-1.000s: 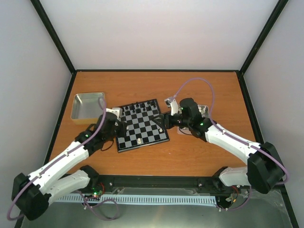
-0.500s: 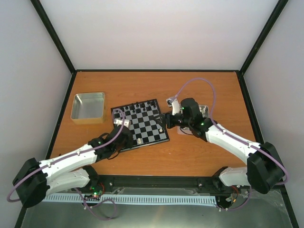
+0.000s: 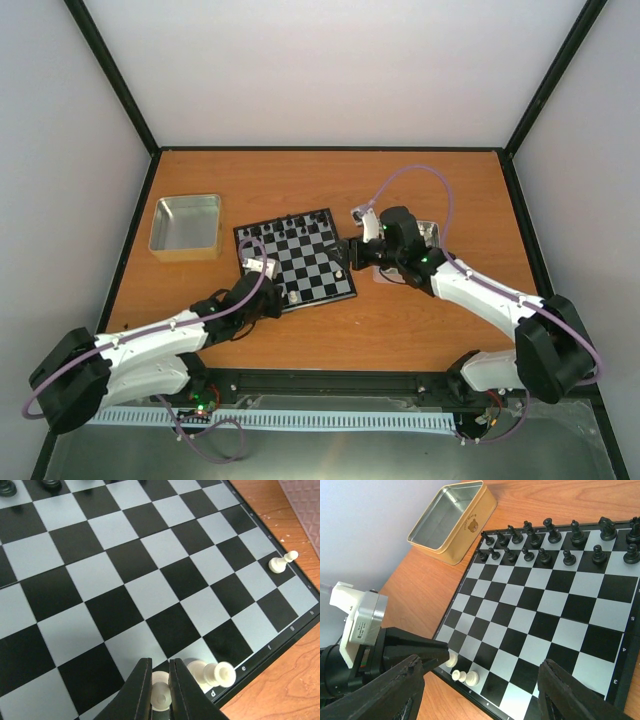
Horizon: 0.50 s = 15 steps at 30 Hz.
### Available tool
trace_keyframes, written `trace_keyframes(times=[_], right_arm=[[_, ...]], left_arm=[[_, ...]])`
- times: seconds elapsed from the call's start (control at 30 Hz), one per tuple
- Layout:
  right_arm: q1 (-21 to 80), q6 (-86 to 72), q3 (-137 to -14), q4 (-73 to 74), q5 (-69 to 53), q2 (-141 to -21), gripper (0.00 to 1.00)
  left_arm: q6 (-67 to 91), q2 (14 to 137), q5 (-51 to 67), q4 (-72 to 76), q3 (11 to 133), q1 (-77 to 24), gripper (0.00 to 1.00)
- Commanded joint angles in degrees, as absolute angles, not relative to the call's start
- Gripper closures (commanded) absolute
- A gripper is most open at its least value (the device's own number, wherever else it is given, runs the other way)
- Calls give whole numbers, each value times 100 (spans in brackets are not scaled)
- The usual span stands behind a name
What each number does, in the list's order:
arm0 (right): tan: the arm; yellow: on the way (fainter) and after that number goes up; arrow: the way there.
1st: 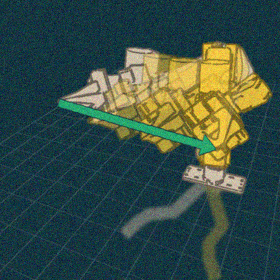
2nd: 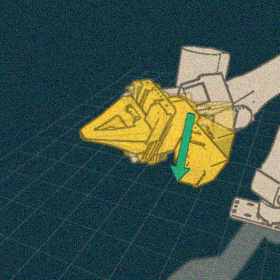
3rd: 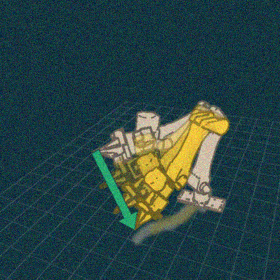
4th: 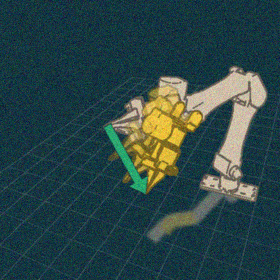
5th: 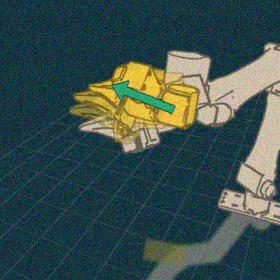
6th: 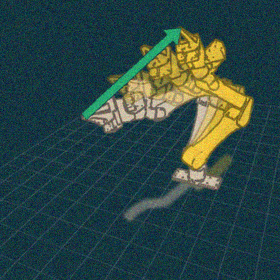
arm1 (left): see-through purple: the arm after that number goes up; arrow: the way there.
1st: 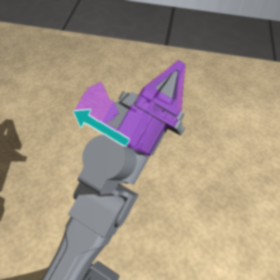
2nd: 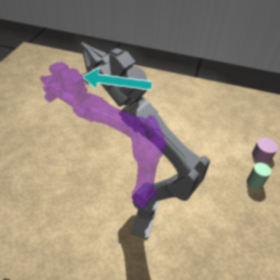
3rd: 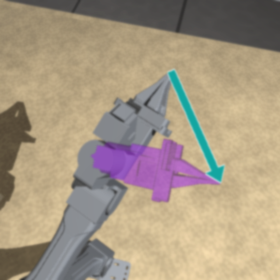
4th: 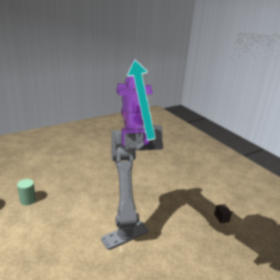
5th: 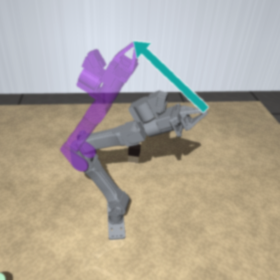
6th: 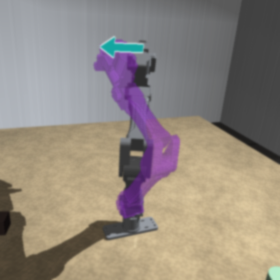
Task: Set up the chess pieces on the board
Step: Place the chess piece on the chessboard.
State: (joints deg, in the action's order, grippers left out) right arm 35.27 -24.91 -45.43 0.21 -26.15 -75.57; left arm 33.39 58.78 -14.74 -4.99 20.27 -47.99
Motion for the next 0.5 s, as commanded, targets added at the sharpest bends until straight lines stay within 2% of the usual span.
trace_keyframes(times=[0.0,0.47], right_arm=[[3476,-2532,-4500,-138,-2628,-7642,37],[3410,-2591,-4444,-212,-2686,-7694,37]], left_arm=[[3090,6052,-1331,4,2100,-4876,99],[3238,6130,-1317,-201,1998,-4886,99]])
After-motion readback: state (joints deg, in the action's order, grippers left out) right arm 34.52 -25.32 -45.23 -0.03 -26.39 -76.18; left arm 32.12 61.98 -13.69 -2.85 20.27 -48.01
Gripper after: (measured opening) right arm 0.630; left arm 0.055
